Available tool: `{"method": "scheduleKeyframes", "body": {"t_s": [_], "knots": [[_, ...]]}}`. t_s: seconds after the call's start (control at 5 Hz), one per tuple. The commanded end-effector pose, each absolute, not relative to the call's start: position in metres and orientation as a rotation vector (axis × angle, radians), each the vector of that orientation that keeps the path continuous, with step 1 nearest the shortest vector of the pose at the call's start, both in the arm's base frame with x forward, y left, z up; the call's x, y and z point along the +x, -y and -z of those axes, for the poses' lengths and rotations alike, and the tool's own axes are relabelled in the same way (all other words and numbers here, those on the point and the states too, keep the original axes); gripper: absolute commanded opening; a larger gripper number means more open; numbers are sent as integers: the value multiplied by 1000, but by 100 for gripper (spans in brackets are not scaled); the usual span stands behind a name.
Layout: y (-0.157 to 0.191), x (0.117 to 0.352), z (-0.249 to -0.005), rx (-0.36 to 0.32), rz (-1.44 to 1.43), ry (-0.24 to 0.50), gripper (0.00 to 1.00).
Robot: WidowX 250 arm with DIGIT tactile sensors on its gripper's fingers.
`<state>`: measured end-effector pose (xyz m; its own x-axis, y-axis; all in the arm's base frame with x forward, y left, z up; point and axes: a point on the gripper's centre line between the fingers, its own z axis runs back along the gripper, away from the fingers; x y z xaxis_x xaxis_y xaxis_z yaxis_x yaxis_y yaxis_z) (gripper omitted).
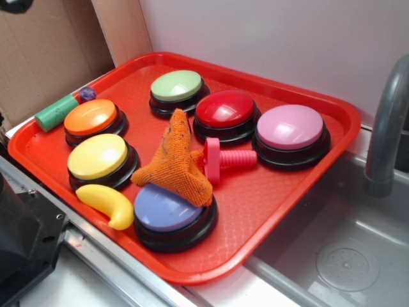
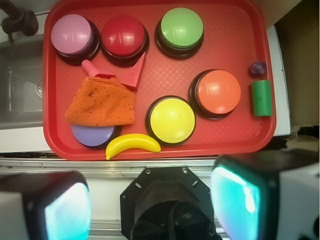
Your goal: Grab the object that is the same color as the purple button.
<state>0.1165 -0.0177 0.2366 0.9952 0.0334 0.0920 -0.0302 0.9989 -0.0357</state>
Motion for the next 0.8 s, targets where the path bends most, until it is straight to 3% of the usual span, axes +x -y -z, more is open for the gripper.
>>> {"method": "scheduleKeyframes", "body": {"t_s": [0.0, 0.6], "knots": [[18, 117, -237, -34, -32, 93, 100], [-30, 158, -217, -7, -483, 183, 100]]}}
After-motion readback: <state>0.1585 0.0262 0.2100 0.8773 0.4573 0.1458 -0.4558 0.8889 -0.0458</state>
